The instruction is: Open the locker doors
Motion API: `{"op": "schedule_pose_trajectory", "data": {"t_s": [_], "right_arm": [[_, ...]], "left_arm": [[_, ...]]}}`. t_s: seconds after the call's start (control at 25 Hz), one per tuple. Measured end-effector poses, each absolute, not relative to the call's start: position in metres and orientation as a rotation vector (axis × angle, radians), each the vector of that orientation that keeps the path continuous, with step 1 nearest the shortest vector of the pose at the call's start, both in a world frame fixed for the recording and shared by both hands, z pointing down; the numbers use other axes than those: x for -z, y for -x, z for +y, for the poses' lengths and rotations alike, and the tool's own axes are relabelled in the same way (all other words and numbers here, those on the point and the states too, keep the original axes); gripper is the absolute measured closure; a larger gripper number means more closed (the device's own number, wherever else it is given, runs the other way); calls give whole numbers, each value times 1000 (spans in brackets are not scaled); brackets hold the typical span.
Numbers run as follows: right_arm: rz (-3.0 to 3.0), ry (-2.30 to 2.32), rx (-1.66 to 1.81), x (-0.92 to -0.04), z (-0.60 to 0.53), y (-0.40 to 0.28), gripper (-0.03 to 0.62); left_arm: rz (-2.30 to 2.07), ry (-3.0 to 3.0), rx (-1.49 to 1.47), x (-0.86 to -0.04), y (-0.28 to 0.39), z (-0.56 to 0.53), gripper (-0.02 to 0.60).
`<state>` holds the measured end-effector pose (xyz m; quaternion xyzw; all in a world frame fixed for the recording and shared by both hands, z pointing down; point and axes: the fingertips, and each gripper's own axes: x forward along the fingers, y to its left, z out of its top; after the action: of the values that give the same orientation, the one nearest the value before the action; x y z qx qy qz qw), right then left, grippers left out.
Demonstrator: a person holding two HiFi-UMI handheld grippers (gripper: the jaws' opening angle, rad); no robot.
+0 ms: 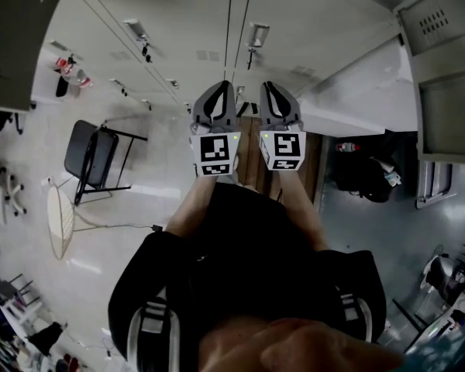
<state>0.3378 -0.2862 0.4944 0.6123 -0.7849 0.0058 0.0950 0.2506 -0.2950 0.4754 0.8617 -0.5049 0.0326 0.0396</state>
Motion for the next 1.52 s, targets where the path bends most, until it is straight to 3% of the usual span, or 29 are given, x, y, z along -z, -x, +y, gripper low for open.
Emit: {"op": "schedule_pose_trajectory", "data": {"t_s": [0.16, 0.56, 1.12, 1.52], "right_arm": [[-2337, -1757, -59, -506, -303, -331, 522], [-2316, -1703, -95, -529, -344, -319, 496], [-2248, -1756, -120, -546, -378, -321, 499], [-2283, -1831, -179, -543, -380, -324, 543]], "left_arm": [[-1548, -2626, -114, -484, -248, -306, 572], [-1557, -2585, -144, -505, -241, -324, 572], [-1565, -2569, -184, -516, -233, -334, 572], [-1552, -2578, -215, -519, -234, -332, 572]]}}
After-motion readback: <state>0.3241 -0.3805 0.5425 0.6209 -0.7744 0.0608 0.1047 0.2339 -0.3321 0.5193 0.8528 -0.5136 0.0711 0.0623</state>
